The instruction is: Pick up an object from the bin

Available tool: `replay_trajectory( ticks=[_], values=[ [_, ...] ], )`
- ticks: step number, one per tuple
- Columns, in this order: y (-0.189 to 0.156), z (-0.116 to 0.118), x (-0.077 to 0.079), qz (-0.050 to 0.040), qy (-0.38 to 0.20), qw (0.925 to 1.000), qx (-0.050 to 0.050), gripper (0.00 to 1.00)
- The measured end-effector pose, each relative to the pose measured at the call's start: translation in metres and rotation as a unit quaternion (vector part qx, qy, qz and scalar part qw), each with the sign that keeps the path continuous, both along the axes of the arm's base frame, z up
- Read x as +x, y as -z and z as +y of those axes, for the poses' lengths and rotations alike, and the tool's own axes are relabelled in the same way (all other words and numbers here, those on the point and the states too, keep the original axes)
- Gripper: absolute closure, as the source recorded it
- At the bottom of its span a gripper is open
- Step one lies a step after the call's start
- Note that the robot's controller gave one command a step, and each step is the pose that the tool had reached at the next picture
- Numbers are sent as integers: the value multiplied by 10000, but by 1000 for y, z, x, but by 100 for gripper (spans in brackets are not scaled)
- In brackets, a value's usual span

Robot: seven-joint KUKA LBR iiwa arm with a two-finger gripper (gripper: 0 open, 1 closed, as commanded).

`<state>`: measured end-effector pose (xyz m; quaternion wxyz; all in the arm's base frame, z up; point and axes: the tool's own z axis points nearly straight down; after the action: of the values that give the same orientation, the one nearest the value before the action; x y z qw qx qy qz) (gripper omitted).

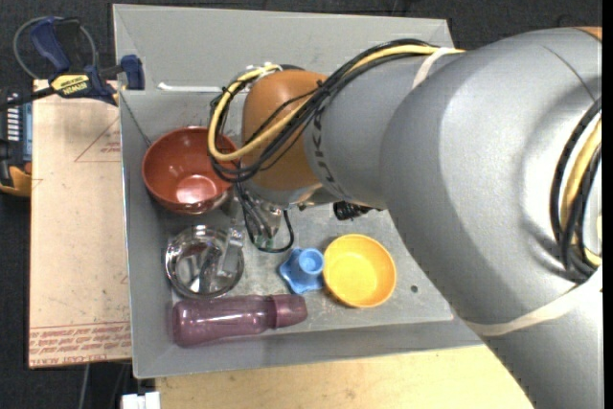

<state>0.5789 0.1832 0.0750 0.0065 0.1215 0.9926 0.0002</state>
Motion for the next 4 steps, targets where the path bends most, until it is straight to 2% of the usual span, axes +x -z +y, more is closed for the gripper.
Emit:
replay_trajectory(
  ticks=[1,2,3,4],
  values=[
    [-4,14,-48,-307,-2483,9682,-8,0],
    [5,27,-22,-37,-1076,9942,-14,0],
    [5,25,-28,-171,-1576,9874,-7,0],
    [2,29,-25,-75,-885,9961,2,0]
  ],
)
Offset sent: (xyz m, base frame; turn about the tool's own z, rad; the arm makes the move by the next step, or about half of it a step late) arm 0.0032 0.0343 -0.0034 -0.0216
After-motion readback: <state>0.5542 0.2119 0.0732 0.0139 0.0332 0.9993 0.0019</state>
